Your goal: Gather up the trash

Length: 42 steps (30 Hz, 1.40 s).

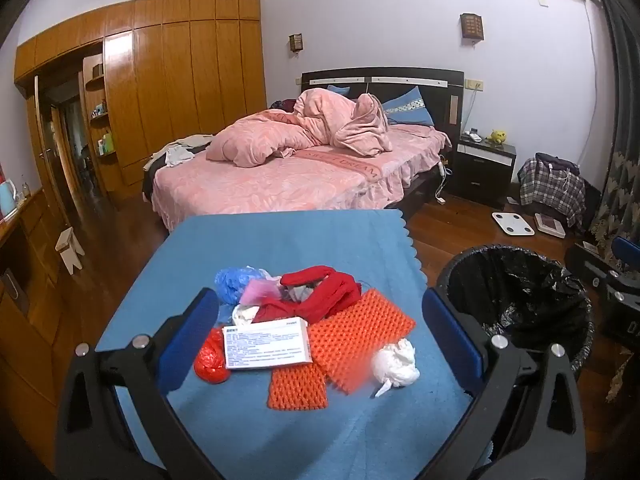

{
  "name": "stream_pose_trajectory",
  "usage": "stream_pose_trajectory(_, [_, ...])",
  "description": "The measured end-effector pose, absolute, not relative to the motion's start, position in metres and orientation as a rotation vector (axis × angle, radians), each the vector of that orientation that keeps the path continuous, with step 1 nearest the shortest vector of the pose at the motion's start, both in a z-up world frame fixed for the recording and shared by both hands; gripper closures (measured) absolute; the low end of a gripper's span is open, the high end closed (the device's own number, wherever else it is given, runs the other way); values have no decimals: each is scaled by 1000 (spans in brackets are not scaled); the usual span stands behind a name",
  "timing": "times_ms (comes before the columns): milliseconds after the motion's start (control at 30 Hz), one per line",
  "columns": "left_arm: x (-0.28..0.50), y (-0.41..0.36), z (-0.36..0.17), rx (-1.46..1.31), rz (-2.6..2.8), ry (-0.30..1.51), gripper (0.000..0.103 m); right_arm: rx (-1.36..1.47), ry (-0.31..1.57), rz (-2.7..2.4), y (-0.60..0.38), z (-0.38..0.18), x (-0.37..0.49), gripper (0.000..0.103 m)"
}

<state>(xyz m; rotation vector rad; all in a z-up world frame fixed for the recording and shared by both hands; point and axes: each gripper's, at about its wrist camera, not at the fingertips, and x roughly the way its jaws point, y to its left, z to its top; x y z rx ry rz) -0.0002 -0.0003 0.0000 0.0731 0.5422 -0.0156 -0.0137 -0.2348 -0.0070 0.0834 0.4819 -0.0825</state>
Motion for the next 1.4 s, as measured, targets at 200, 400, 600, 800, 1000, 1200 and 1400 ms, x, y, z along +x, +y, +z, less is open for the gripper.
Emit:
stream_pose_trajectory(200, [0, 0, 0, 72, -15, 541, 5, 88, 483, -80, -235, -8, -13, 6])
stream_pose_trajectory(400, [-1, -1, 1, 70, -14, 542, 5, 86, 485, -78, -234, -8, -13, 6])
stream_pose_trajectory(600, [0, 0, 0, 68, -17, 547, 5, 84, 488, -79, -234, -7, -12, 6])
stream_pose_trajectory(800, [0, 0, 0, 68, -18, 546, 5, 83, 488, -78, -233, -8, -12, 6])
stream_pose_trajectory(1000, [0, 0, 0, 66, -18, 547, 5, 83, 489, -79, -232, -8, -11, 6])
stream_pose_trajectory(1200, [0, 0, 0, 65, -18, 548, 5, 83, 489, -79, -233, -8, -11, 6])
stream_pose_trajectory(1400, [0, 0, 0, 64, -18, 549, 5, 82, 490, -79, -233, -8, -11, 6])
